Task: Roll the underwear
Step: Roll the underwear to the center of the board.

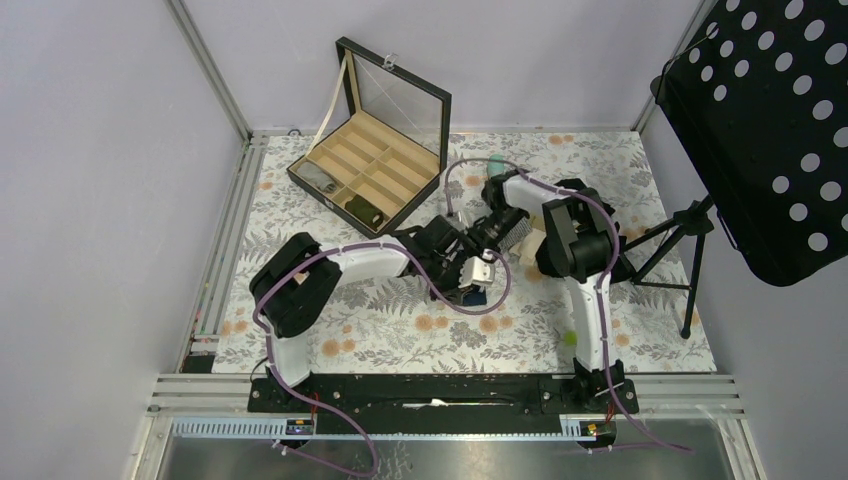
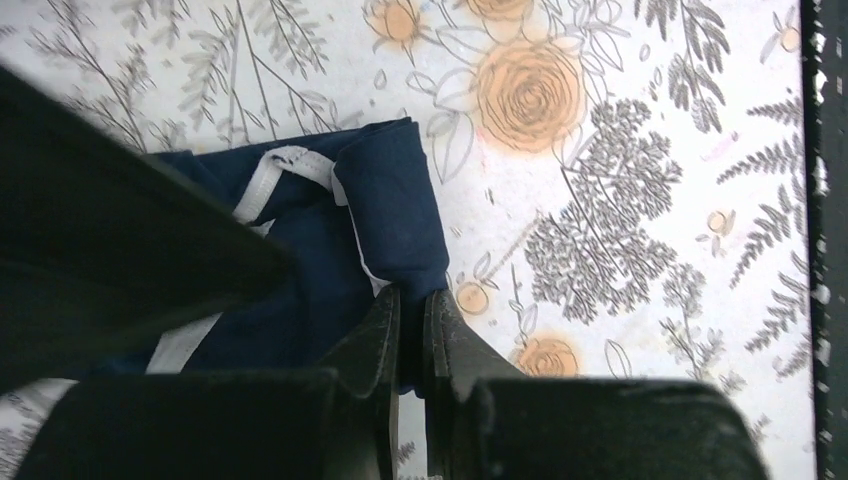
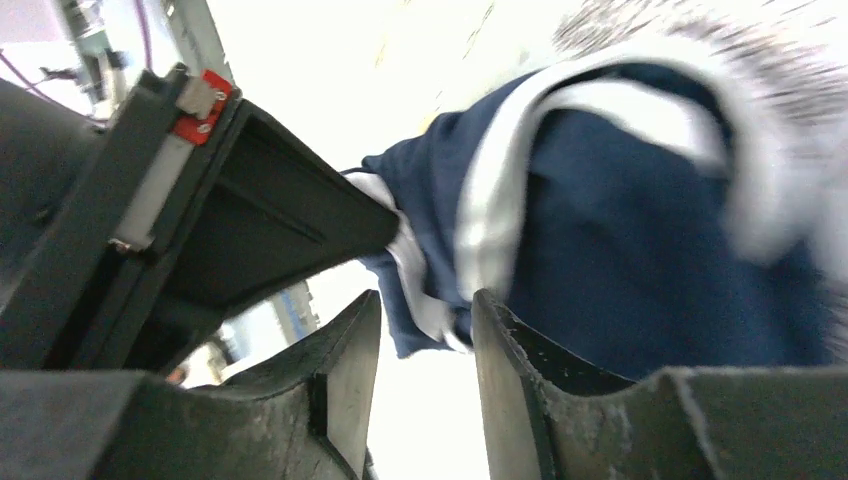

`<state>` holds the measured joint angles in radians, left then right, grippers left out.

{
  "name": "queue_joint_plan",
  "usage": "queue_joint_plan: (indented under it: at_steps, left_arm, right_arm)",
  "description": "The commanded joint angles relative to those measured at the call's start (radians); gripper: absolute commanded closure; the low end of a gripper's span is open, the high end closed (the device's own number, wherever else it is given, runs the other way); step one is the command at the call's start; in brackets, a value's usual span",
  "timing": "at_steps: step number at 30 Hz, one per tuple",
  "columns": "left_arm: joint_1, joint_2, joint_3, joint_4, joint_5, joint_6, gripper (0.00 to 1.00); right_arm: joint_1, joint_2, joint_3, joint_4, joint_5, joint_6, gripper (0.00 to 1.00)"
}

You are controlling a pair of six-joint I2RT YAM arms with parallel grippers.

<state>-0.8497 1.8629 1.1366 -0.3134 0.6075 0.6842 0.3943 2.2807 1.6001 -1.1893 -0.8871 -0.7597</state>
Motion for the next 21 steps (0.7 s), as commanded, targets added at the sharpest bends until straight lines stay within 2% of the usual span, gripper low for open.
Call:
queue_joint_plan:
  at_steps: [1,4,7,15,19,21]
  left_arm:
    - [0.033,0.001,0.008,-0.164,0.068,0.028,1.0]
    - [0.048,-0.024,-0.017,-0.174,0.074,0.022,1.0]
    - [0.06,-0.035,-0.021,-0.189,0.079,-0.003,1.0]
    - [0.11,-0.033,-0.015,-0.257,0.158,-0.054,1.0]
    - [0.15,0.0,-0.005,-0.277,0.209,-0.077,1.0]
    - [0.169,0.025,0.011,-0.292,0.24,-0.084,1.0]
  right_arm:
    - [-0.058,-0.122,0.092,0.085,0.068,0.043,0.54]
    - [-0.057,-0.141,0.031,0.193,0.169,0.147,0.57]
    - [-0.044,-0.126,-0.004,0.252,0.191,0.163,0.65]
    - [0.012,0.0,0.108,0.27,0.162,0.219,0.73]
    - [-0.064,-0.115,0.139,0.3,0.108,0.196,0.74]
    - [-0.112,-0.206,0.137,0.357,0.126,0.209,0.71]
